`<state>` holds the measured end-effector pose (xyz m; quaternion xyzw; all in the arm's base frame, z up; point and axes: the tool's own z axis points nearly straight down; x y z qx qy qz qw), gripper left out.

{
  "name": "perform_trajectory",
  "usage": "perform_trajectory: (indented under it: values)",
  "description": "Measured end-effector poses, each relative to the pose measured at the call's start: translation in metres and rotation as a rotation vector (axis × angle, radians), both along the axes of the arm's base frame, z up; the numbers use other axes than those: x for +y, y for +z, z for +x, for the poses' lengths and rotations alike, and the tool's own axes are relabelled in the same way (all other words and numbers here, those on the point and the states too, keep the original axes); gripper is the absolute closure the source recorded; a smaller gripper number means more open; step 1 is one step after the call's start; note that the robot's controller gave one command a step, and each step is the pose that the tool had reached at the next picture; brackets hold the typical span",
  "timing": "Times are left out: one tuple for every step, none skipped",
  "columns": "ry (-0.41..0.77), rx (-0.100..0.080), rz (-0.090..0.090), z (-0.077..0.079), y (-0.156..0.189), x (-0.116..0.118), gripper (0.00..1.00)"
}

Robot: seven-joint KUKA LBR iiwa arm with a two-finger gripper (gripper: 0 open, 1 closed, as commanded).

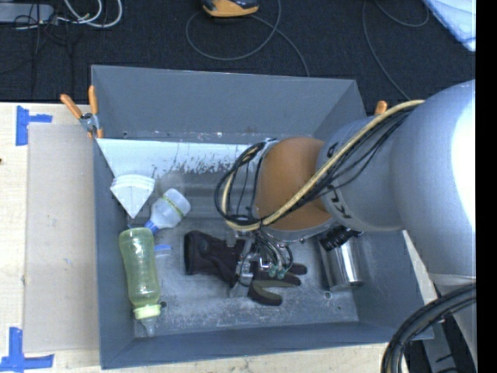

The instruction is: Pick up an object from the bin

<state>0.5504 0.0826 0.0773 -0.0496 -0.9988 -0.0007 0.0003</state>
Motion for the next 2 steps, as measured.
perform_trajectory:
  values:
    - [-0.005,-0.005,0.001,0.005,-0.035,0.0,0.0]
    - [-0.002,0.001,0.0,0.0,-0.003,0.0,0.0]
